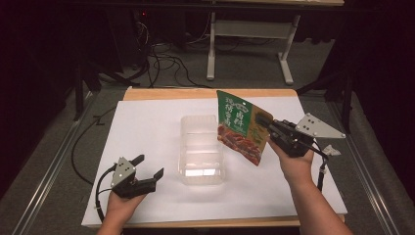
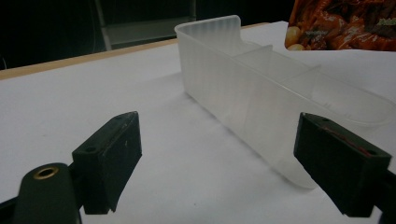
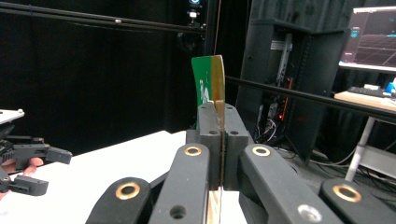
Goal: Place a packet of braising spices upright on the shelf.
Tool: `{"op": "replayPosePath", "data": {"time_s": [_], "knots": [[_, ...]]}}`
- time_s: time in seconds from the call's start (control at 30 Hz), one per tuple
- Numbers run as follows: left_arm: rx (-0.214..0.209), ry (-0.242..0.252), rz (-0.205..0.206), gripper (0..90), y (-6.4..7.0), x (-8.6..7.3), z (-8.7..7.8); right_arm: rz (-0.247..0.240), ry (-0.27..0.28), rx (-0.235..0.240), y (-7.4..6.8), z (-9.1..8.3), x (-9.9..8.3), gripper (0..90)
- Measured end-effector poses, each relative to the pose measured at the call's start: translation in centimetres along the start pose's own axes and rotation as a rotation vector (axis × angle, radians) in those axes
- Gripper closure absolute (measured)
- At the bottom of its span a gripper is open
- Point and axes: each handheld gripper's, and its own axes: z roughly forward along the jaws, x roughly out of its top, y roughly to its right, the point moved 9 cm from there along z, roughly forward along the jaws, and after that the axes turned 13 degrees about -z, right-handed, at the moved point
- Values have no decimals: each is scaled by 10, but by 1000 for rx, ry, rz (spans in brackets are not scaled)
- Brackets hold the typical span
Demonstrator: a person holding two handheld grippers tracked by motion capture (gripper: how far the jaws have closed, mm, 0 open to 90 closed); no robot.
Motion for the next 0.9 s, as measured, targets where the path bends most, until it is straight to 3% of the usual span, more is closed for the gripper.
{"op": "replayPosePath", "data": {"time_s": [0.33,0.9], "knots": [[5,-4,1,155,-1,0,-1,2,27,16,-3,12,2,900],[30,-3,19,136,-4,1,-3,-1,35,93,-20,48,9,900]]}}
